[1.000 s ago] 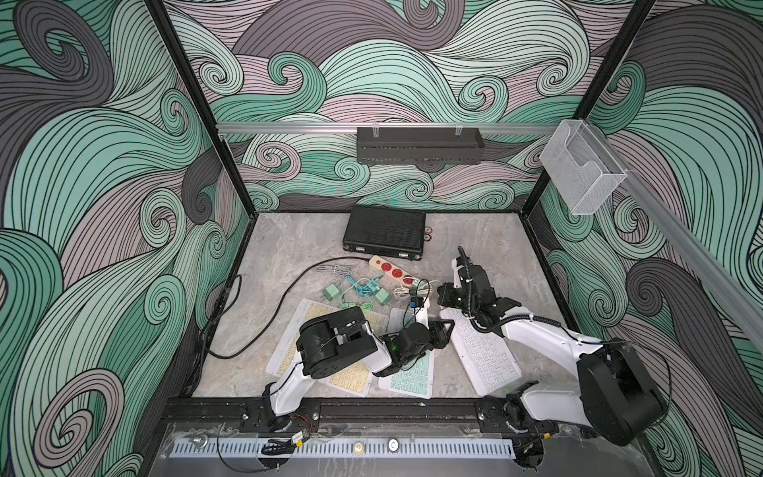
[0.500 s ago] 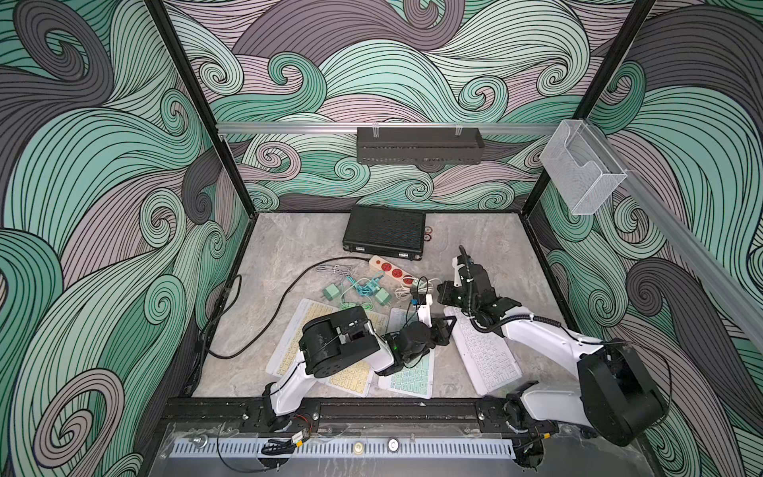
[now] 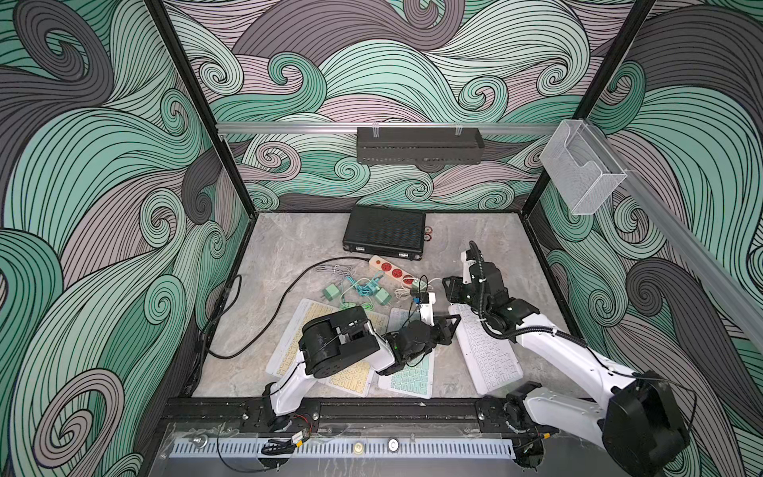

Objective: Unplug the wireless keyboard
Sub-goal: Pick up the keyboard from the center of the board, then remove the power cord from the keyboard.

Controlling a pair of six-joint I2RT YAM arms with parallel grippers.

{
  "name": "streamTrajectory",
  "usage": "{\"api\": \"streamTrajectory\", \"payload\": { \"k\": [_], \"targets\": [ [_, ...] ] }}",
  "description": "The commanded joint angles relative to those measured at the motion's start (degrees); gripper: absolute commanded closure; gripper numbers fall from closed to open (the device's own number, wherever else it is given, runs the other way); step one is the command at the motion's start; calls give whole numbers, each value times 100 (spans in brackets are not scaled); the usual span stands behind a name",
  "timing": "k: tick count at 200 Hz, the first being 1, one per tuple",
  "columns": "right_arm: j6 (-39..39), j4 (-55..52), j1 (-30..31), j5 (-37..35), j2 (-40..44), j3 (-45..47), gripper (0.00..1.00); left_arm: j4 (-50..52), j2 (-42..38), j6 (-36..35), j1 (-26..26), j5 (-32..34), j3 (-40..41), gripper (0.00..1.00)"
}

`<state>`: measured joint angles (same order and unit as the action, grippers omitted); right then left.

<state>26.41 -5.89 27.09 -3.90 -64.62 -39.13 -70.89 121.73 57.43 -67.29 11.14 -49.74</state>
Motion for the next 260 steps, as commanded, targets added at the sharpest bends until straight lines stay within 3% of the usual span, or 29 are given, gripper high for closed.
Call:
{"api": "streamTrajectory", "payload": {
  "k": [1,33,109,179,222,260],
  "targets": [
    [-145,-308,-8,-264,172,-37,62,237,-79,-565,-52,23,142,95],
    [-213,-257,-4,92,192,-32,69,249,-199,-657,-42,32,221,95],
    [-238,-16,-10,658,-61,27,72,626,-443,-801,109,-74,89,95],
    [-208,-28,-2,580,-38,37,72,865,-715,-838,267,-200,147,95],
    [-206,83,-3,575,135,143,65,860,-833,-818,342,-203,262,95],
    [-212,272,-2,830,141,190,74,1008,-878,-849,363,-325,159,95]
  ]
}}
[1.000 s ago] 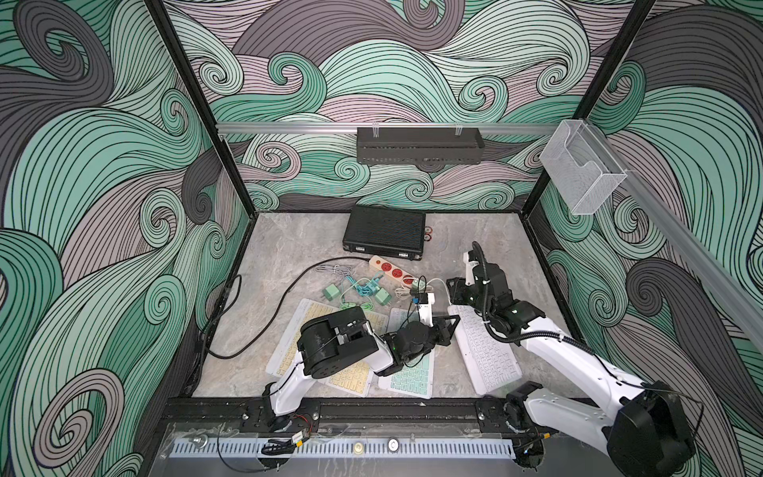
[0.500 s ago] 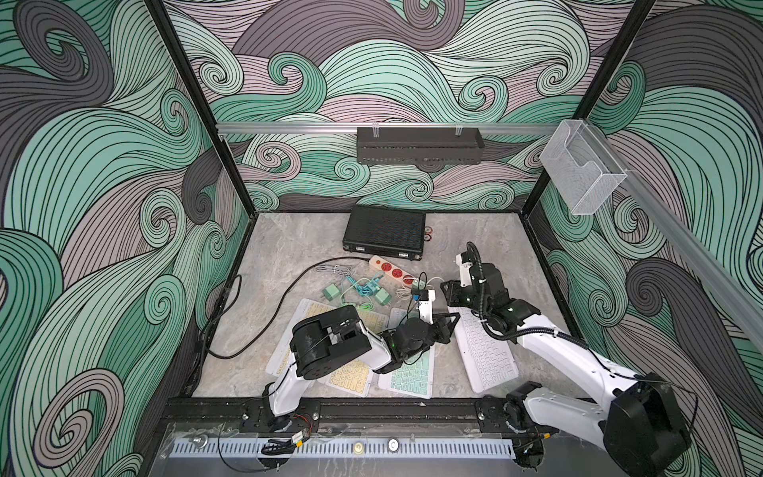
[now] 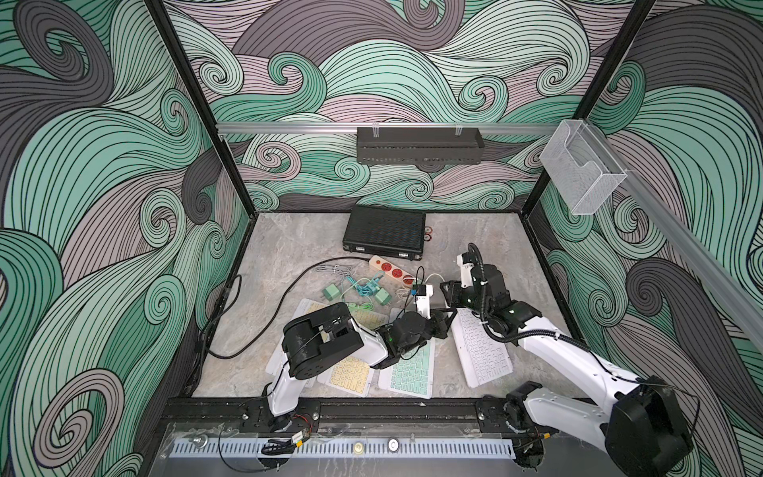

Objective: Unplug the wireless keyboard
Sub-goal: Remove the power cord from the keyboard.

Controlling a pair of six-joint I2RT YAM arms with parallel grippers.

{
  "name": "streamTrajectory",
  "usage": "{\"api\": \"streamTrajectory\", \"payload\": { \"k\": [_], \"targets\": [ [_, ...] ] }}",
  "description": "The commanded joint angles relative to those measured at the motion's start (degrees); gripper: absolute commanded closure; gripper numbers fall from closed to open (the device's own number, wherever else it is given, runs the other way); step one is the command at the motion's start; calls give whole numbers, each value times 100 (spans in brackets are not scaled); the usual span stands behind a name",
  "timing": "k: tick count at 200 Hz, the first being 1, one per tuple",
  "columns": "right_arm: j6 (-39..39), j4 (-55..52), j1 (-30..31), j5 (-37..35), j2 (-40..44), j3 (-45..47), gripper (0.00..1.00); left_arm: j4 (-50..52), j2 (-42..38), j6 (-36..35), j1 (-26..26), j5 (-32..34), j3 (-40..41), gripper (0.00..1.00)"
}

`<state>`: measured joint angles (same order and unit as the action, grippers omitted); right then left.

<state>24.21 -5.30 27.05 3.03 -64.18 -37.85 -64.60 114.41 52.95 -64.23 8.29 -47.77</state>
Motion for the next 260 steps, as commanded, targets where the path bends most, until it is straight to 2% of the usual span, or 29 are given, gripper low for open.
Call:
{"api": "streamTrajectory", "payload": {
  "k": [1,67,151,260],
  "targets": [
    [7,213,2,137,94,64,74,378,-146,-400,58,-40,-38,95],
    [43,228,2,-79,170,124,100,560,-117,-424,59,-256,-154,97],
    [180,451,1,-186,214,216,100,1012,-106,-425,42,-574,-171,100],
    [311,618,-5,-551,362,392,100,695,230,-243,-55,-618,-119,100]
  ]
}}
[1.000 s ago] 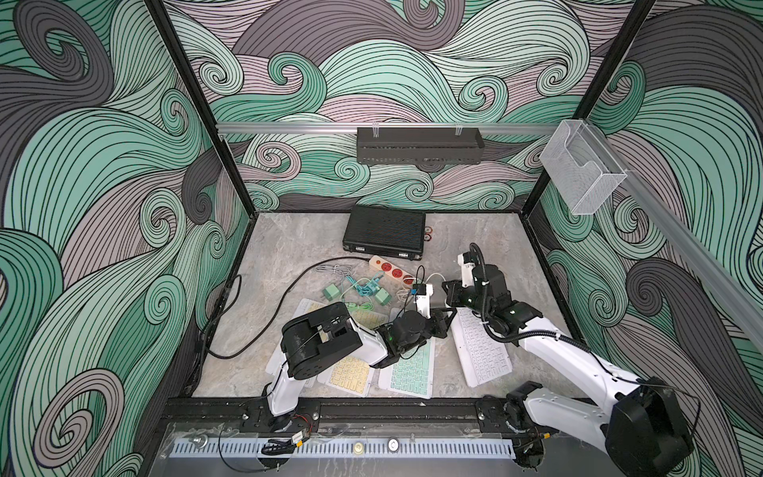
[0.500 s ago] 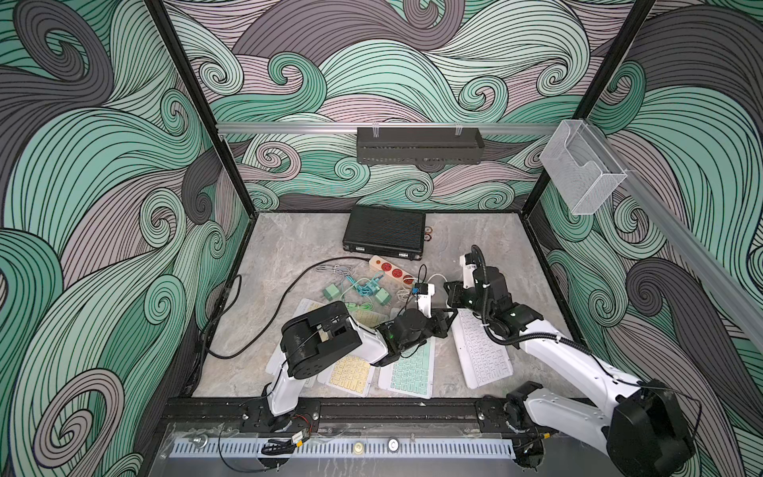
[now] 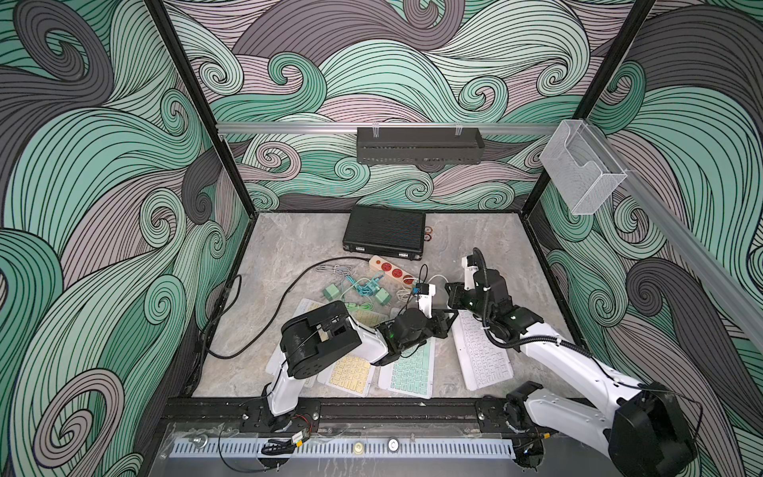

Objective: Unplug the wireless keyboard
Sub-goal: Remove the power cord from the keyboard.

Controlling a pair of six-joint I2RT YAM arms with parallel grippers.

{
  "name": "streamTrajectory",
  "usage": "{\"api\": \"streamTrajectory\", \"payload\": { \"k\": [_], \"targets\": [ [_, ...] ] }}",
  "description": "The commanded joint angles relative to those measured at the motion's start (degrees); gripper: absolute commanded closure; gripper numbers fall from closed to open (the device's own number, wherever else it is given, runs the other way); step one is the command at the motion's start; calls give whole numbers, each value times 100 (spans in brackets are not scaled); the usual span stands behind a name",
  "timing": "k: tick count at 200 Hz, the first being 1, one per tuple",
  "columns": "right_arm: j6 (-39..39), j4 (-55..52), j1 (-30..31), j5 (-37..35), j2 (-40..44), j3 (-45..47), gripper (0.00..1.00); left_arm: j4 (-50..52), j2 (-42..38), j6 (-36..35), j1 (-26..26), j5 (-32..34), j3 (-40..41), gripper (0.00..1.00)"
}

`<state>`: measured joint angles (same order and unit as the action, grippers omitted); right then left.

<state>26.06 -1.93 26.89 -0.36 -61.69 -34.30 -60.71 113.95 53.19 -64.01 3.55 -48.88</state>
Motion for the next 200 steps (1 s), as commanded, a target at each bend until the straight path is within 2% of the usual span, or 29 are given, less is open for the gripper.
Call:
{"api": "streamTrajectory", "payload": {
  "k": [1,62,97,132,173,200],
  "targets": [
    [126,286,14,-211,113,38,100,306,281,-266,-86,-144,-7,100],
    [-7,-19,47,-328,-54,-173,100,331,270,-327,-177,-31,25,100],
    [-257,-357,328,-716,-156,-430,100,422,173,-414,-177,10,43,100],
    [-187,-116,301,-570,-136,-333,100,390,170,-416,-175,51,85,100],
    [154,95,-124,-89,-56,-138,100,271,248,-362,-178,32,106,100],
    [125,48,-177,39,-209,-212,100,263,248,-367,-182,23,98,100]
  ]
}}
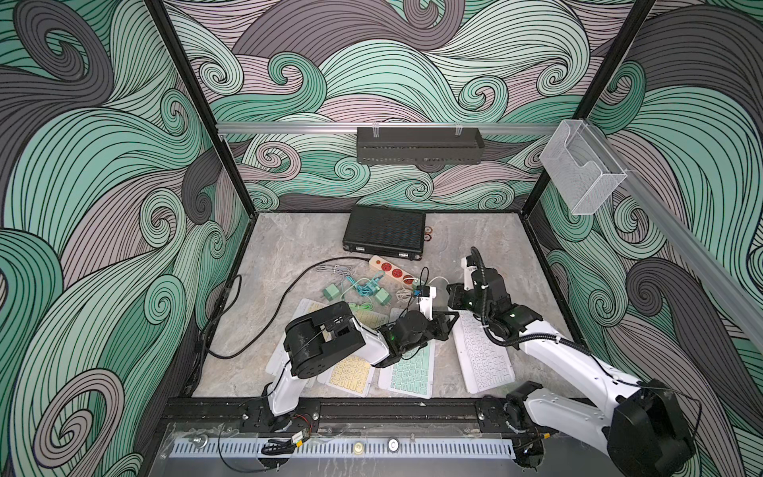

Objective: Unplug the wireless keyboard
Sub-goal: Remove the power cord from the keyboard.

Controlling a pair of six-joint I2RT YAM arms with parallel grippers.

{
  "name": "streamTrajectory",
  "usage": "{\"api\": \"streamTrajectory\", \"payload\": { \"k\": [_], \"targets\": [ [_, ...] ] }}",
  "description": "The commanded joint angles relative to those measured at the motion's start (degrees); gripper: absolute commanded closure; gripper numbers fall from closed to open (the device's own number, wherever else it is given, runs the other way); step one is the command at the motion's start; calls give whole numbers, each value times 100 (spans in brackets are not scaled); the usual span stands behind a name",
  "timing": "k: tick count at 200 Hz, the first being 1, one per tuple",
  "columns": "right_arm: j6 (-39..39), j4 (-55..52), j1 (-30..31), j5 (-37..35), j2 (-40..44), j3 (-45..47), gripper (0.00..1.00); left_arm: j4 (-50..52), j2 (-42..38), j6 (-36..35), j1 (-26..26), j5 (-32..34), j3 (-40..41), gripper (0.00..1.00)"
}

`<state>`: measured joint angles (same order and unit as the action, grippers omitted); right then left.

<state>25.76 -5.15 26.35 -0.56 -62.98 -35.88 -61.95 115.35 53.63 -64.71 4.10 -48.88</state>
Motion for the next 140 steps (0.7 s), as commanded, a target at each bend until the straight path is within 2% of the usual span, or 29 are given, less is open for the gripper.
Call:
{"api": "streamTrajectory", "payload": {
  "k": [1,18,69,97,140],
  "targets": [
    [148,363,-117,66,-81,-57,100,386,109,-413,-108,-32,98,100],
    [26,174,-67,48,-135,-200,100,401,106,-427,-103,-46,80,100],
    [-382,-3,441,-717,-23,-336,100,398,160,-414,-112,-76,36,100],
    [-266,120,409,-692,-56,-264,100,369,165,-410,-118,-67,54,100],
    [106,373,-30,-63,-12,-46,100,307,208,-384,-121,-67,89,100]
  ]
}}
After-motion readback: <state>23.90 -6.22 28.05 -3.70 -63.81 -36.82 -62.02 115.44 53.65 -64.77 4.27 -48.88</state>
